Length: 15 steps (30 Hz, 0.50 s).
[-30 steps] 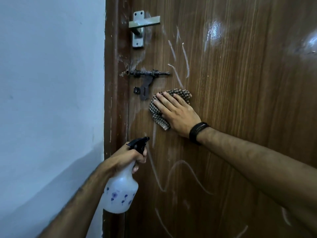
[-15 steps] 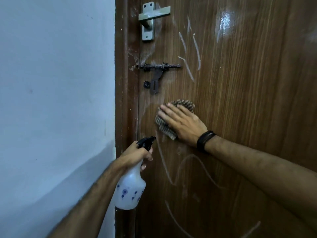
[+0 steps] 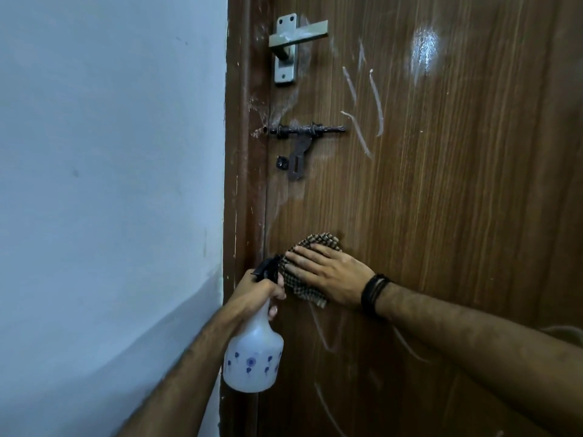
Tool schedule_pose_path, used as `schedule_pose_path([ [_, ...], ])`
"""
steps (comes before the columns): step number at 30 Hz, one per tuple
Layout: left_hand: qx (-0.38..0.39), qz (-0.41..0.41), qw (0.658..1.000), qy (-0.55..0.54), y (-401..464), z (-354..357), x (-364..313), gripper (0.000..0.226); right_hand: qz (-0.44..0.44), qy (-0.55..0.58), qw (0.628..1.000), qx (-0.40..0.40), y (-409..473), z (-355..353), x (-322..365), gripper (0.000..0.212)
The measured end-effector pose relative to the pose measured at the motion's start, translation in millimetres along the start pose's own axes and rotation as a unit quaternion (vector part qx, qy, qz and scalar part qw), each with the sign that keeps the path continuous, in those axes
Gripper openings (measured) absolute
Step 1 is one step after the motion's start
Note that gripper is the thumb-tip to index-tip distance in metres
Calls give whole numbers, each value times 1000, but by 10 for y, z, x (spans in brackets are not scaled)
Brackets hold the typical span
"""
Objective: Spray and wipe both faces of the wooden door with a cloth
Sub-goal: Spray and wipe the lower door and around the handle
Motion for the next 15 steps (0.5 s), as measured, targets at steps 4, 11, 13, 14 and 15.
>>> schedule_pose_path([
  [4, -45, 2, 999, -7, 1, -40, -45, 18, 96, -12, 995, -28, 359, -196, -359, 64],
  [11, -115, 8, 992, -40, 1, -85, -171, 20, 160, -38, 985, -53, 556, -170, -305, 63],
  [13, -123, 15, 991, -41, -23, -79, -204, 20, 126, -60, 990, -38, 479, -59, -152, 66],
  [14, -126, 17, 991, -36, -38, -78, -224, 19, 106, -72, 991, -31, 453, -33, -101, 65],
  [15, -130, 20, 991, -31, -54, -66, -253, 19, 95, -83, 991, -31, 432, -30, -75, 63],
])
Point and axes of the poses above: each hand's wrist, its own y-axis towards the middle knuckle, its own z-axis out of the palm, x = y × z, the point moved 2 cm from there along y, towards the middle knuckle
